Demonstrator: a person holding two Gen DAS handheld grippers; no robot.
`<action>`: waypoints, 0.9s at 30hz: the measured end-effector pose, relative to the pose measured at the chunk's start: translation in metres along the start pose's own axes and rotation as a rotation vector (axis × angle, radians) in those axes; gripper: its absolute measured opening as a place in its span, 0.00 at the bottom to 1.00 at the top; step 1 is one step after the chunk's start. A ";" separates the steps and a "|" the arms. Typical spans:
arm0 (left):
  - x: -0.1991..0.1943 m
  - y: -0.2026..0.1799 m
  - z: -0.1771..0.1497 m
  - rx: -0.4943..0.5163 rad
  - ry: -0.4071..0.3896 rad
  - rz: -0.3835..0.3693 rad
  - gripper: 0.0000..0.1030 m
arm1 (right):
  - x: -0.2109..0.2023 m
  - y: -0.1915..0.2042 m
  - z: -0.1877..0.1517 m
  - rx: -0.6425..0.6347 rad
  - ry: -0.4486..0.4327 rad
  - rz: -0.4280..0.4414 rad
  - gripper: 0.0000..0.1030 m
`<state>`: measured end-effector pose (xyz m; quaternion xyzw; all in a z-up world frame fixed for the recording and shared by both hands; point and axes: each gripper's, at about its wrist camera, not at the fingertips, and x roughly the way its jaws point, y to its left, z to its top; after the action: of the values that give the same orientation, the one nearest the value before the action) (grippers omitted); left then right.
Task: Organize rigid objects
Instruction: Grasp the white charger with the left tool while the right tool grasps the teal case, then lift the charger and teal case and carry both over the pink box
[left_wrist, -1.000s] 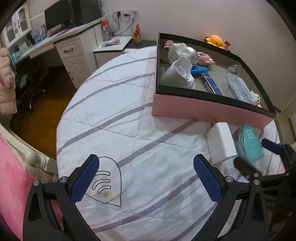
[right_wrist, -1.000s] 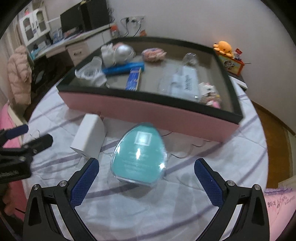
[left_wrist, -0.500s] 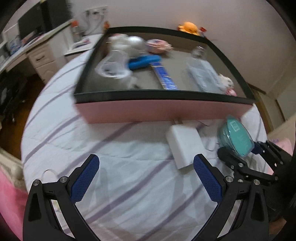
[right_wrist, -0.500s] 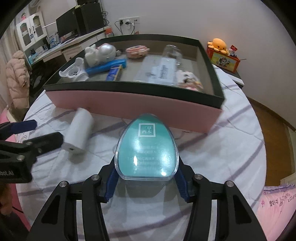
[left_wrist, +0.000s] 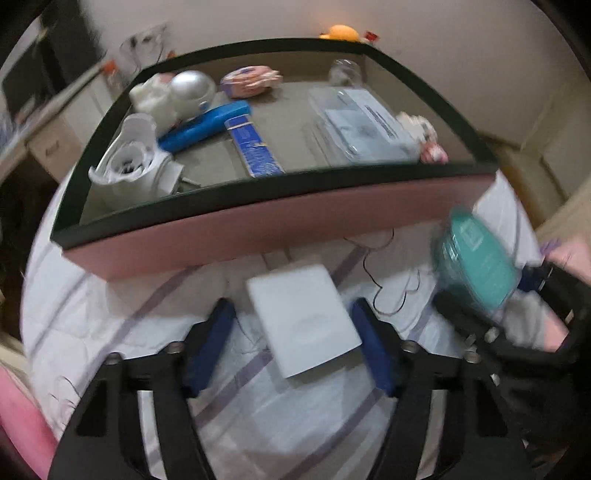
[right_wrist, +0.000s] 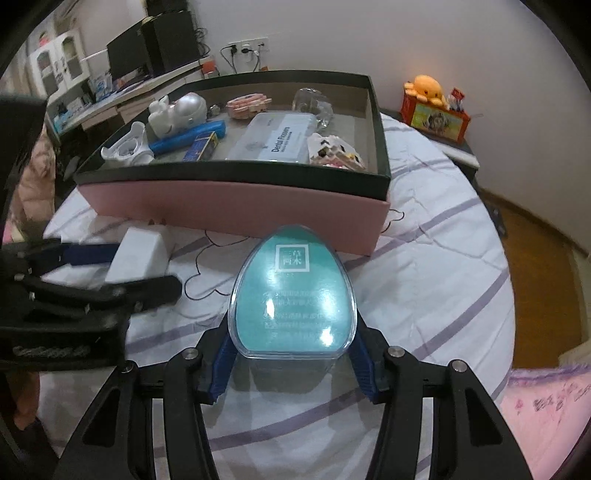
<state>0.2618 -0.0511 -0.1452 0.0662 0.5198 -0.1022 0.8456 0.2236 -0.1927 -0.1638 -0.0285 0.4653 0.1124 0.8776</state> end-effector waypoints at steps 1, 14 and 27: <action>-0.001 -0.002 -0.002 0.015 -0.010 0.002 0.57 | 0.000 -0.003 0.001 0.013 0.000 0.013 0.54; -0.014 -0.001 -0.013 0.047 -0.019 0.001 0.41 | 0.003 -0.009 0.004 0.051 -0.009 0.017 0.54; -0.031 0.002 -0.016 0.047 -0.054 0.002 0.40 | -0.010 -0.007 0.007 0.080 -0.021 0.020 0.54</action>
<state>0.2346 -0.0423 -0.1245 0.0839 0.4942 -0.1153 0.8576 0.2254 -0.2002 -0.1522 0.0127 0.4603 0.1028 0.8817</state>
